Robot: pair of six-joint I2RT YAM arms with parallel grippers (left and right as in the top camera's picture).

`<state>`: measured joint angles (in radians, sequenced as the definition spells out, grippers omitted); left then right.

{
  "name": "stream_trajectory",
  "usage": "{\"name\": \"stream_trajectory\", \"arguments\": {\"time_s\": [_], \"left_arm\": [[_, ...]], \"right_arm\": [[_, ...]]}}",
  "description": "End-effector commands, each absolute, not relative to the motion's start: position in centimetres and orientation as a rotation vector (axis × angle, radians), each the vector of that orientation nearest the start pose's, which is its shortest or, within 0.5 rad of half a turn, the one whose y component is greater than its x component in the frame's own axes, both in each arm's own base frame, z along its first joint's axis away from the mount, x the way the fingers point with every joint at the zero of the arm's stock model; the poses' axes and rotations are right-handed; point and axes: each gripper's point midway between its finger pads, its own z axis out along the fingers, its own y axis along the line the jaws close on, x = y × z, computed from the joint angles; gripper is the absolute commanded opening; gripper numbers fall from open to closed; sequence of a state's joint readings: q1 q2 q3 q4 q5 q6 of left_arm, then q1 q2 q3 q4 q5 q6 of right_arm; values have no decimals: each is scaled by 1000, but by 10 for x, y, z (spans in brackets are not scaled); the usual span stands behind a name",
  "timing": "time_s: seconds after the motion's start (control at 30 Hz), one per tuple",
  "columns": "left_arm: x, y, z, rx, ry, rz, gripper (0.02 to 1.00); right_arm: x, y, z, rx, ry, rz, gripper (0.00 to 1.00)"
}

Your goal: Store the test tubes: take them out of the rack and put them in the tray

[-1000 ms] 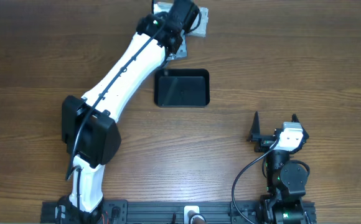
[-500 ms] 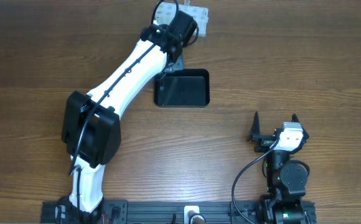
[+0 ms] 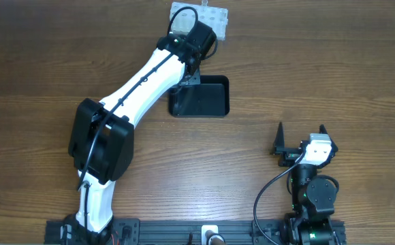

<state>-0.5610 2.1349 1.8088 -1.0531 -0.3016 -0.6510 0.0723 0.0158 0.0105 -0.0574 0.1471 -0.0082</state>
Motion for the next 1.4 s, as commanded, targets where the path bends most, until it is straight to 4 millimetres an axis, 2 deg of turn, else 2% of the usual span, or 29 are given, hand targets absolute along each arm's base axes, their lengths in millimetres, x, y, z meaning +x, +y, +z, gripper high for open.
{"name": "stream_trajectory", "arguments": {"time_s": [0.03,0.1,0.2,0.33,0.4,0.43,0.53,0.6,0.7,0.77,0.87,1.03,1.23,1.4], "left_arm": [[413,-203,79,-171,2807,192,404],[416,-202,88,-177,2776,189,450],[424,-199,121,-195,2677,167,551],[433,-185,199,-258,2463,119,700],[434,-174,247,-229,2347,85,744],[435,-170,264,-202,2305,70,750],[432,-146,323,-148,2144,27,840],[423,-125,351,-124,2057,-8,901],[407,-95,373,-87,1955,-69,945],[393,-75,377,-51,1885,-103,967],[367,-51,371,1,1780,-109,998],[319,-28,331,18,1650,-91,998],[276,-20,288,29,1516,-110,998],[258,-23,263,56,1468,-133,1000]], "right_arm": [[246,-8,160,41,1633,-76,993],[246,-8,160,41,1633,-76,991],[246,-8,160,41,1633,-76,993],[246,-8,160,41,1633,-76,991],[246,-8,160,41,1633,-76,991],[246,-8,160,41,1633,-76,991],[246,-8,160,41,1633,-76,991],[246,-8,160,41,1633,-76,991],[246,-8,160,41,1633,-76,993],[246,-8,160,41,1633,-76,991],[246,-8,160,41,1633,-76,993],[246,-8,160,41,1633,-76,993],[246,-8,160,41,1633,-76,993],[246,-8,160,41,1633,-76,993]]}}
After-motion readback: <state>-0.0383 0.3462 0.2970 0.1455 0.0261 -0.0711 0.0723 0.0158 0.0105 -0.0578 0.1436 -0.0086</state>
